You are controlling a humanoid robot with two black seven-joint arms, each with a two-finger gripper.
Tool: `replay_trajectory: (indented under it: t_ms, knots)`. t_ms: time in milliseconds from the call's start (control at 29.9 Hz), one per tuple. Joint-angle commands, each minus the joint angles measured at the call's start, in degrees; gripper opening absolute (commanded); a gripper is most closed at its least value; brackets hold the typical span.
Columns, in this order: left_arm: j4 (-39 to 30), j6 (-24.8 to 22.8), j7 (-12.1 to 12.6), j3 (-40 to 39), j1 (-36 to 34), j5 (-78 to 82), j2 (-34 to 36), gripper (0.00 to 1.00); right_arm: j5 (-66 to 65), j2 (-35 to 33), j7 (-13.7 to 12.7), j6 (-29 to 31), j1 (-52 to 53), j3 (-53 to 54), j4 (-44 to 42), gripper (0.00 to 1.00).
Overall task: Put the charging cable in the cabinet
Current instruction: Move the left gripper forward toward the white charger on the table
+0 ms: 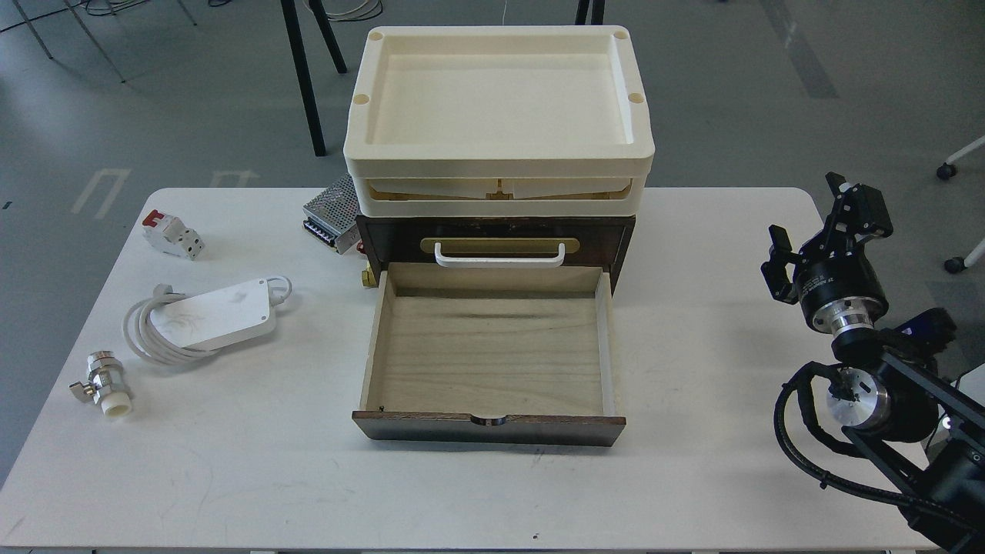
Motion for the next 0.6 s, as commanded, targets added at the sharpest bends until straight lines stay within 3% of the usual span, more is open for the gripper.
replay_trajectory:
  t_ms: [0, 167, 334, 435, 568]
  knots:
    - [-0.2, 0.0, 0.0, 4.8, -4.4, 10.5, 1.1, 1.00, 0.0, 0.0, 0.0, 0.0, 0.0, 0.0, 0.0, 0.99]
    - [-0.2, 0.0, 0.0, 11.5, -8.9, 30.5, 1.0, 1.00, 0.0, 0.0, 0.0, 0.0, 0.0, 0.0, 0.0, 0.99]
    - [-0.9, 8.3, 0.0, 15.3, -11.5, 50.8, 0.5, 1.00, 0.0, 0.0, 0.0, 0.1, 0.0, -0.1, 0.1, 0.99]
    - [-4.5, 10.8, 0.0, 15.5, -11.7, 58.5, 1.0, 1.00, 0.0, 0.0, 0.0, 0.1, 0.0, 0.0, 0.1, 0.99]
    - [-11.5, 10.7, 0.0, 15.6, -11.4, 63.6, 1.4, 1.00, 0.0, 0.0, 0.0, 0.1, 0.1, 0.0, 0.1, 0.99]
